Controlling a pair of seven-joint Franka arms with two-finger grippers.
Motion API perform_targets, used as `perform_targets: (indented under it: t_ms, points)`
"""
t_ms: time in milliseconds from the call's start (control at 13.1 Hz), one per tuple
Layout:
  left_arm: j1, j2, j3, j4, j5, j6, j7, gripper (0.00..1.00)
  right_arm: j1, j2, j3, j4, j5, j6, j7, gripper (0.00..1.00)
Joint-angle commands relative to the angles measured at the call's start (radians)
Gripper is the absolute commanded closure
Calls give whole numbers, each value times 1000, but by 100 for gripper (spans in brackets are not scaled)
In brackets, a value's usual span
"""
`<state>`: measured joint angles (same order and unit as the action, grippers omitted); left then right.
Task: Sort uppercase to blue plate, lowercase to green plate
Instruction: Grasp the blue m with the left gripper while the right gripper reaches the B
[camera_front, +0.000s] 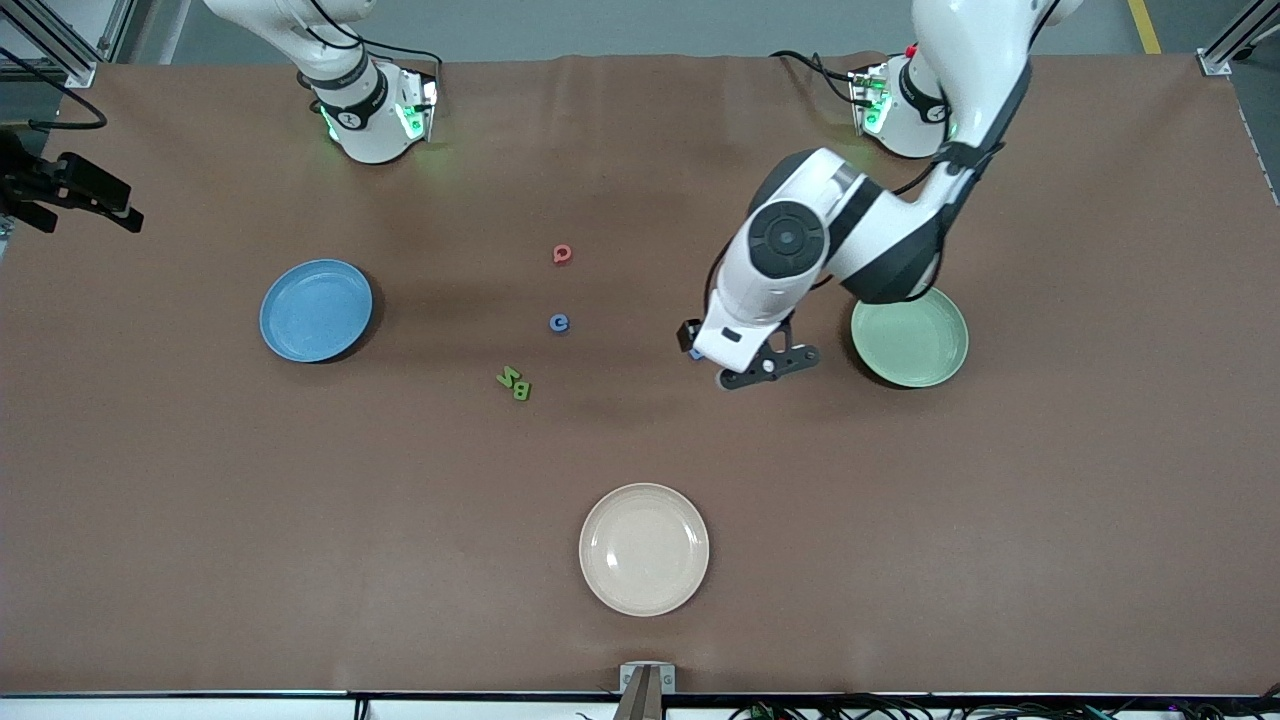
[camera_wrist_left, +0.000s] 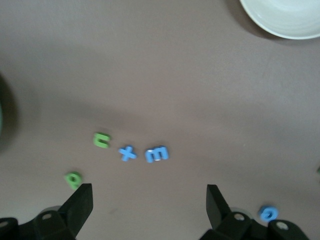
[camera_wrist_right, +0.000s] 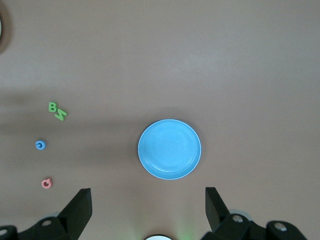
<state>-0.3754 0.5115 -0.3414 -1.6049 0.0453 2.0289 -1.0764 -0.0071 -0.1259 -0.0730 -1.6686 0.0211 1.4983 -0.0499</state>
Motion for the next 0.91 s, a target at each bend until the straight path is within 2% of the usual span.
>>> perform_targets:
  t_ms: [0,76,228,532,685,837]
  points:
    - [-40,56,7,3,62,33,-193,0,-8,9,6,-8,-10,5,13,0]
    - [-43,79,4,-7,102,51,-254,0,-11,32,6,-7,-9,11,13,0]
    - [-59,93,7,-65,110,141,-345,0,-11,69,6,10,-10,16,-1,0]
    - [-56,102,8,-182,117,331,-364,0,-16,195,4,58,-12,36,-2,0]
    - [-56,128,10,-190,140,384,-372,1,-21,254,4,87,-32,36,-2,0]
    - [-57,153,10,-196,194,404,-387,7,-5,267,6,93,-72,36,8,0]
